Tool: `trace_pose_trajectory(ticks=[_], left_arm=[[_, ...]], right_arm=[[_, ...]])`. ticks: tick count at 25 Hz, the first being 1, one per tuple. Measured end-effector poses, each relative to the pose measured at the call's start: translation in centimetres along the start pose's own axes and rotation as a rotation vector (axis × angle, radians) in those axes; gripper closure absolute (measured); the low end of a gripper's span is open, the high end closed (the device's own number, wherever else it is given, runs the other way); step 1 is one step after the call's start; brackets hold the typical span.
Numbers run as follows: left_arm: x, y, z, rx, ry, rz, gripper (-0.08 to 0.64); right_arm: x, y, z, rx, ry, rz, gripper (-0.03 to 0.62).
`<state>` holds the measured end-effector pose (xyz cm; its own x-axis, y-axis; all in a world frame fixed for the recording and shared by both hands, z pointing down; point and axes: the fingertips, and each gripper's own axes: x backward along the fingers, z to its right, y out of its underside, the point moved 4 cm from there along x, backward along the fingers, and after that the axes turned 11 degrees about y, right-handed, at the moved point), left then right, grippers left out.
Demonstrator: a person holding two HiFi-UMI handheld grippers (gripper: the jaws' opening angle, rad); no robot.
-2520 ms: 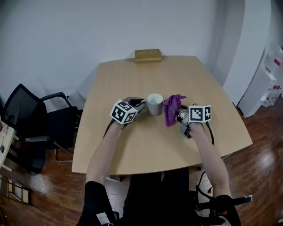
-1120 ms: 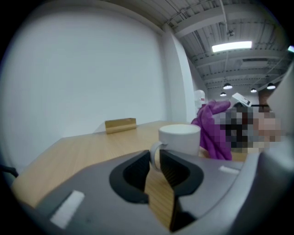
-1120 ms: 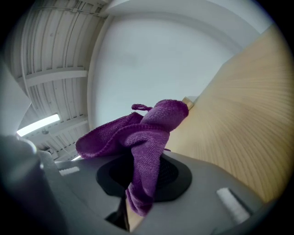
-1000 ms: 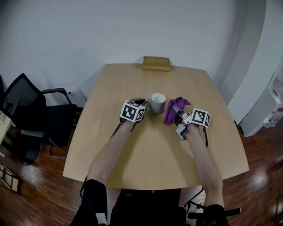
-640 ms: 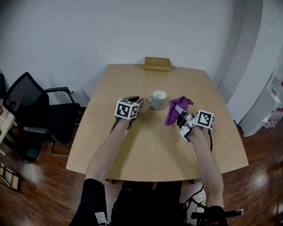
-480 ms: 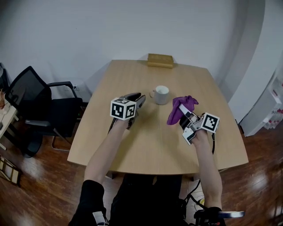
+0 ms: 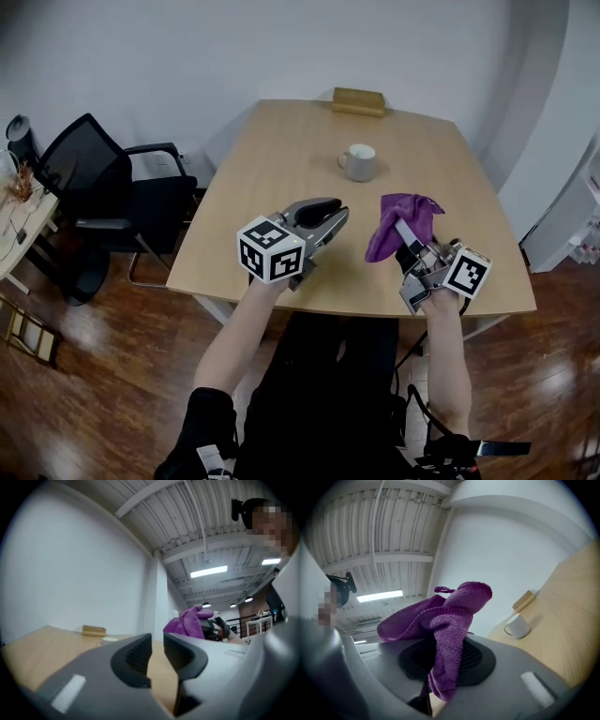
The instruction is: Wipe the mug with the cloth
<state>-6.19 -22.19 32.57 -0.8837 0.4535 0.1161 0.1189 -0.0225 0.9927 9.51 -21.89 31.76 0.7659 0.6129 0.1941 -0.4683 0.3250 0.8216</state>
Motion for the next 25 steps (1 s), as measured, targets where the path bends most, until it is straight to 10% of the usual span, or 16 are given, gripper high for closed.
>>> trace_pose_trajectory(ticks=[25], left_arm=[[11.1, 2.3, 30.4, -0.039, 0.023, 0.021, 0.474]], right_arm=[[20.3, 13.5, -19.3, -0.037, -0.064, -0.053, 0.514]])
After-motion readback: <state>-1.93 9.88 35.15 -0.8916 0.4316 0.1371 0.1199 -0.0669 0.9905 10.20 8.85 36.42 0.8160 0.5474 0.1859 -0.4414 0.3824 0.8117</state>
